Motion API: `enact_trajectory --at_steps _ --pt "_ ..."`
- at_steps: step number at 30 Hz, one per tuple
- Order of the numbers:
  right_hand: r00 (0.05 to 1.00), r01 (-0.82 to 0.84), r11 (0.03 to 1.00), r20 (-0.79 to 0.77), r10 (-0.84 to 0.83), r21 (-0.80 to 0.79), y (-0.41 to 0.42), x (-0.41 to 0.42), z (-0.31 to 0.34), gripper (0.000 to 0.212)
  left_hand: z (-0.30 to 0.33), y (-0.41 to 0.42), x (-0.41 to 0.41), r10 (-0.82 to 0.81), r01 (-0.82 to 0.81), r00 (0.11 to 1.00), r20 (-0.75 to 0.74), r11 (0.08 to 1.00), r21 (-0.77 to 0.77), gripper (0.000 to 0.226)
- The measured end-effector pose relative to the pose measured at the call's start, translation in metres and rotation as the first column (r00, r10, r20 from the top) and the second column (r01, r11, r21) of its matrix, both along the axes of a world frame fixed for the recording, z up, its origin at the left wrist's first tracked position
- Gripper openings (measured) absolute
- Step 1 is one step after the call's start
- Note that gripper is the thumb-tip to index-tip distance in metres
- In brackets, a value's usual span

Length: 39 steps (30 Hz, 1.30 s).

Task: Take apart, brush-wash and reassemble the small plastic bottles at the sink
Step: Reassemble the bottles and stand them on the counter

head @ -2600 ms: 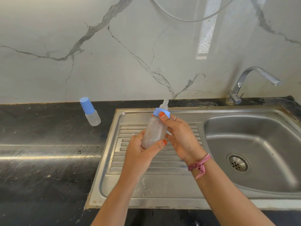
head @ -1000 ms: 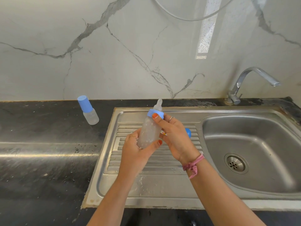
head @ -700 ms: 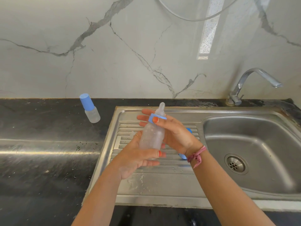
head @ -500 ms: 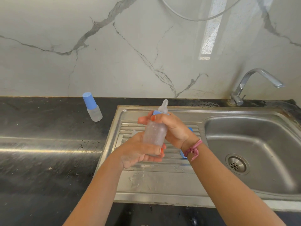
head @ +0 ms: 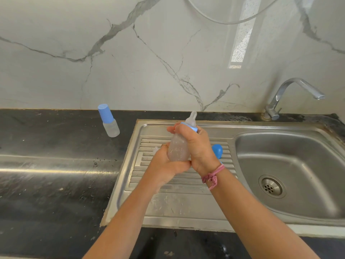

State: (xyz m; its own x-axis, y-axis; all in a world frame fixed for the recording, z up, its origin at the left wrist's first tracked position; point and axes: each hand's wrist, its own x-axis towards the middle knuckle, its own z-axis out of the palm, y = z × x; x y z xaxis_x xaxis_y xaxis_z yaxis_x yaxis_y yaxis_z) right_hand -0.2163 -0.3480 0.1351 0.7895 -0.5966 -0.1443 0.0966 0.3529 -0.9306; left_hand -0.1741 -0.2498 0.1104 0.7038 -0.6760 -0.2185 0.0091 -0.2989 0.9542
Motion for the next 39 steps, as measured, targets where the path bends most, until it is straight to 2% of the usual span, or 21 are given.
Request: enact_trajectory --at_steps 3,5,9,13,15,17,27,32,35,39 --pt "0.997 0.077 0.997 -0.031 -0.076 0.011 0.006 0.003 -0.001 0.046 0.000 -0.001 -0.003 0.032 -0.033 0.996 0.079 0.999 0.017 0.060" --pt "0.992 0.117 0.993 -0.043 -0.117 0.000 0.009 0.003 0.000 0.057 0.001 -0.001 -0.007 0.078 -0.083 0.991 0.112 0.996 0.037 0.056" --pt "0.994 0.104 0.994 -0.028 -0.105 -0.027 0.013 -0.002 0.003 0.051 0.003 0.002 -0.010 0.119 -0.129 0.978 0.173 0.990 0.050 0.049" --pt "0.990 -0.139 0.971 0.011 0.144 -0.196 0.002 -0.013 0.008 0.027 0.007 0.012 -0.004 0.126 -0.142 0.961 0.247 0.989 0.048 0.048" --pt "0.967 -0.235 0.952 0.051 0.249 -0.195 -0.007 -0.016 0.010 0.037 0.011 0.015 0.000 0.099 -0.116 0.961 0.260 0.992 0.054 0.048" --pt "0.953 -0.266 0.945 0.094 0.287 -0.189 -0.015 -0.019 0.012 0.045 0.011 0.017 0.002 0.084 -0.099 0.962 0.260 0.994 0.045 0.048" --pt "0.972 -0.086 0.965 0.193 0.136 -0.246 -0.018 -0.019 0.008 0.027 0.010 0.019 0.009 0.066 -0.096 0.950 0.307 0.992 0.084 0.049" --pt "0.968 0.028 0.989 0.251 0.009 -0.144 -0.011 -0.011 0.000 0.026 0.007 0.011 0.006 0.102 -0.127 0.958 0.267 0.989 0.076 0.050" --pt "0.959 -0.043 0.994 0.273 0.068 -0.098 -0.015 -0.010 0.000 0.025 0.006 0.011 0.006 0.095 -0.113 0.975 0.202 0.990 0.080 0.049" --pt "0.918 -0.281 0.957 0.272 0.289 -0.069 -0.023 -0.013 -0.002 0.035 0.006 0.014 0.009 0.060 -0.071 0.991 0.122 0.993 0.095 0.055"
